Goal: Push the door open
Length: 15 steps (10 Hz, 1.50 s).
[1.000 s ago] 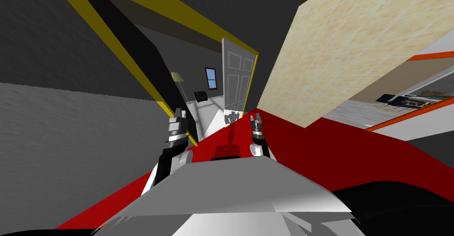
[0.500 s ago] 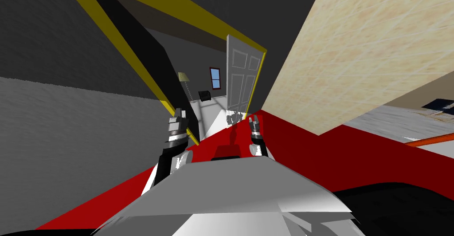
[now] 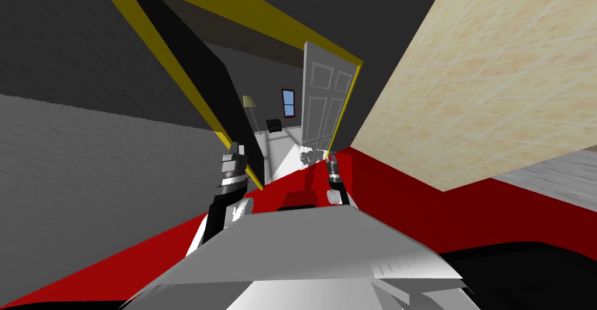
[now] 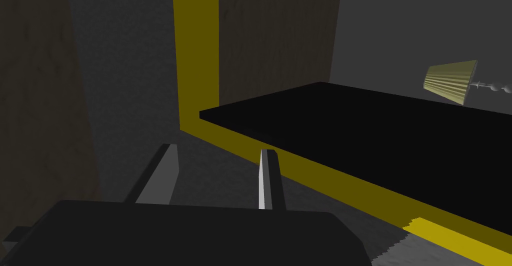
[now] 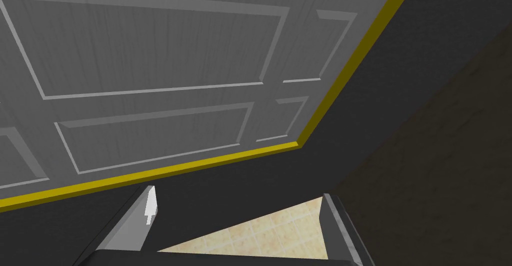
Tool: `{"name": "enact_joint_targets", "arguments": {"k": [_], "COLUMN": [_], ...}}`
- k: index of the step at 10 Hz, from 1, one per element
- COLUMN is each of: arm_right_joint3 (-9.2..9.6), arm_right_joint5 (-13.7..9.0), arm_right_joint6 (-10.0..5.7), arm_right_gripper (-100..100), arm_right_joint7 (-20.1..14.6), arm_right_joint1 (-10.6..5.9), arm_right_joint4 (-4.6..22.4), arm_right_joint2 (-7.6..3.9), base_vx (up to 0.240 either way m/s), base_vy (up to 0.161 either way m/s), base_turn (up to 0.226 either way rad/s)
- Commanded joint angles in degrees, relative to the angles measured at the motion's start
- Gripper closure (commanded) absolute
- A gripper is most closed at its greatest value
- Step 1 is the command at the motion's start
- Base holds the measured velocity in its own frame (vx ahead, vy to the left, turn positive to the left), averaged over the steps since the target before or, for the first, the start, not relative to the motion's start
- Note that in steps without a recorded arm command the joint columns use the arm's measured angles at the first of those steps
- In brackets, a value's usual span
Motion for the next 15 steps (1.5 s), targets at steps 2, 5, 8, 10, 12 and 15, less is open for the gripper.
{"name": "enact_joint_targets", "arguments": {"k": [2,5,8,10,12,15], "arm_right_joint3": [-0.27,-0.41,-0.55,-0.64,-0.74,-0.87], "arm_right_joint5": [-0.3,-0.6,-0.9,-1.1,-1.2,-1.5], "arm_right_joint6": [-0.15,-0.64,-1.13,-1.45,-1.77,-2.24], "arm_right_gripper": [-100,-100,-100,-100,-100,-100], "arm_right_joint7": [-0.4,-0.8,-1.2,-1.5,-1.7,-2.1], "arm_right_joint1": [-1.68,-3.36,-5.04,-6.15,-7.24,-8.86], "arm_right_joint4": [4.0,8.6,13.2,16.3,19.3,23.7], "arm_right_joint2": [-0.51,-0.92,-1.30,-1.52,-1.73,-2.02], "base_vx": [0.083,0.086,0.074,0.083,0.077,0.067], "base_vy": [-0.060,-0.057,-0.059,-0.065,-0.076,-0.068], "base_turn": [0.148,0.167,0.140,0.177,0.155,0.155]}}
